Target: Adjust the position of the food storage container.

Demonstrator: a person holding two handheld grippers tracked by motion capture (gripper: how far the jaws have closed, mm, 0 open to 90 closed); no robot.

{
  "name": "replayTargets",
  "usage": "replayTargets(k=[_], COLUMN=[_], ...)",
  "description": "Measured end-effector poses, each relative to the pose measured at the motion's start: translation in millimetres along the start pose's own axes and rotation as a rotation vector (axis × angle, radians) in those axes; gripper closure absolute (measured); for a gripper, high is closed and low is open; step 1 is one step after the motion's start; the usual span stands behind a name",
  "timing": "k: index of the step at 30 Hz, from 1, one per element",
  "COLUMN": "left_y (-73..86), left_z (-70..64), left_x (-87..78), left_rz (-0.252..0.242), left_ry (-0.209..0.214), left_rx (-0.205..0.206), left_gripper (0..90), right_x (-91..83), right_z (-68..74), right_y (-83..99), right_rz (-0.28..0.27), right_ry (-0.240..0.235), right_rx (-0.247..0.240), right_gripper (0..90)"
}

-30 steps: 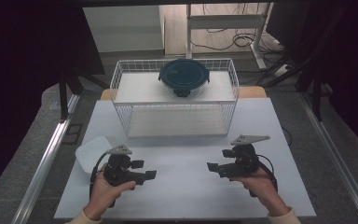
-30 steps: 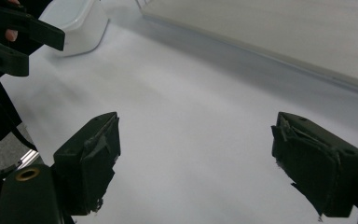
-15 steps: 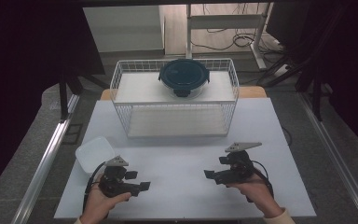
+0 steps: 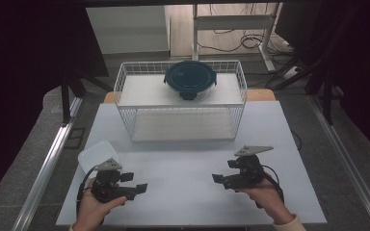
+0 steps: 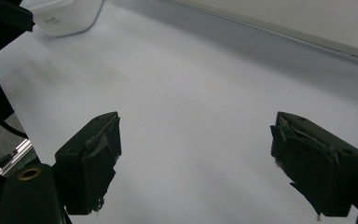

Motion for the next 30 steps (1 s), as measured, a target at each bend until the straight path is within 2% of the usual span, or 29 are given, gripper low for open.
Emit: replayTargets(k=[5, 11, 18, 23, 27, 30], left_y=[-10.5, -23.6, -30.3, -31.1, -24.8, -17.5], left_z=[9.9, 31.3, 67.2, 104.6, 131.5, 145.4], left_x=[-22.0, -51.3, -69.1, -77.7, -87.2, -92.8], left_rz=[-0.041, -0.089, -0.089, -0.086, -0.086, -0.085], left_ry=[-0.03, -0.086, -0.157, -0.237, -0.274, -0.3], left_rx=[0.001, -0.016, -0.059, -0.111, -0.166, -0.197], left_gripper=[26.4, 27.8, 29.2, 30.6, 33.1, 34.3], right_x=[-2.6, -4.8, -4.6, -4.3, -4.1, -3.6], right_z=[-2.0, -4.8, -5.4, -7.7, -7.4, -8.1], right_y=[-0.9, -1.7, 0.0, 3.9, 5.8, 7.6], right_rz=[-0.004, -0.01, -0.006, -0.002, 0.005, 0.011], right_ry=[0.006, 0.014, 0.017, 0.029, 0.031, 0.036], right_rx=[0.003, 0.006, 0.006, 0.008, 0.01, 0.009], right_gripper=[15.8, 15.8, 15.8, 15.8, 15.8, 15.8])
Point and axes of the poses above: each handheld gripper's, and its own axes: x roughly forward along the jaws, y roughly out of its underside, z roughly to its left, the point moved 10 cm from there along x, roughly forward along the jaws, and after that the axes turned 5 degrees about y, right-handed, at the moved point
